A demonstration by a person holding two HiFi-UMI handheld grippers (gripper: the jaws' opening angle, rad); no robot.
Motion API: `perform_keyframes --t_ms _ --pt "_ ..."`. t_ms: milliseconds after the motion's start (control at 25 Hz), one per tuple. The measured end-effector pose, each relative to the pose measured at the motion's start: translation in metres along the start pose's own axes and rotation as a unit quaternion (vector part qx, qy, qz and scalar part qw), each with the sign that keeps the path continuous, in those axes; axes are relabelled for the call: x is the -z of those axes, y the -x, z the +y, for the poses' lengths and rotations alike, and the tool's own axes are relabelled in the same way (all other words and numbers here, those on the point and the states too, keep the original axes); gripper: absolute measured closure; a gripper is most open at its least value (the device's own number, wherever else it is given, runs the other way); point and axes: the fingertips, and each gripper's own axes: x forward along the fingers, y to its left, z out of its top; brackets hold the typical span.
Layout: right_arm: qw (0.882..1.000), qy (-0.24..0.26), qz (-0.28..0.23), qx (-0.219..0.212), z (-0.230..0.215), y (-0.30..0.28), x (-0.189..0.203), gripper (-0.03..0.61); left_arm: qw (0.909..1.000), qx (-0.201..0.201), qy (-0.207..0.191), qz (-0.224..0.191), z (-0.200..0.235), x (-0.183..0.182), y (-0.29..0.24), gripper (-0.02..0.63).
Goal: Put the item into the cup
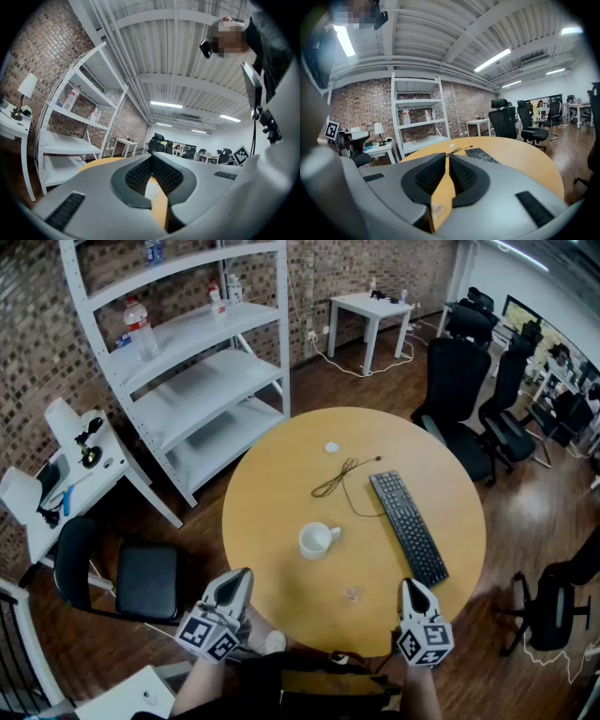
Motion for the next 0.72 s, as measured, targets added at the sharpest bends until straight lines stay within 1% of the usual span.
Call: perform_keyframes --t_ms 40,80,200,280,360,440,520,720 --pt "1.000 0.002 0.015 -0.006 0.004 -0.005 0.006 0.524 1.0000 0.001 0.001 0.001 0.001 0.000 -0.001 0.611" --pt "0.999 0.006 0.030 -0.012 0.009 -0.011 0.012 0.510 1.0000 0.002 0.002 0.003 0.002 0.001 -0.003 0.611" --pt "0.997 0.029 0.072 -0.030 0.022 -0.026 0.032 0.509 1.0000 0.004 0.004 0.008 0.006 0.003 -0.006 0.611" --pt "0.992 0.050 0.109 -0.044 0.031 -0.035 0.050 0.473 0.9999 0.000 0.002 0.011 0.008 0.004 -0.006 0.611" --pt "0.984 0.076 0.149 -0.057 0.040 -0.044 0.069 0.449 0.9999 -0.006 0.000 0.014 0.008 0.004 -0.003 0.611" --pt "0.975 0.105 0.184 -0.065 0.045 -0.054 0.091 0.449 0.9997 -0.007 0.006 0.021 0.008 0.007 0.000 0.611" --pt "0.967 0.123 0.213 -0.070 0.047 -0.064 0.112 0.448 0.9996 -0.010 0.007 0.027 0.007 0.010 0.002 0.611" --pt "0.957 0.134 0.249 -0.068 0.048 -0.086 0.139 0.448 0.9990 -0.024 0.001 0.036 0.009 0.012 0.009 0.611"
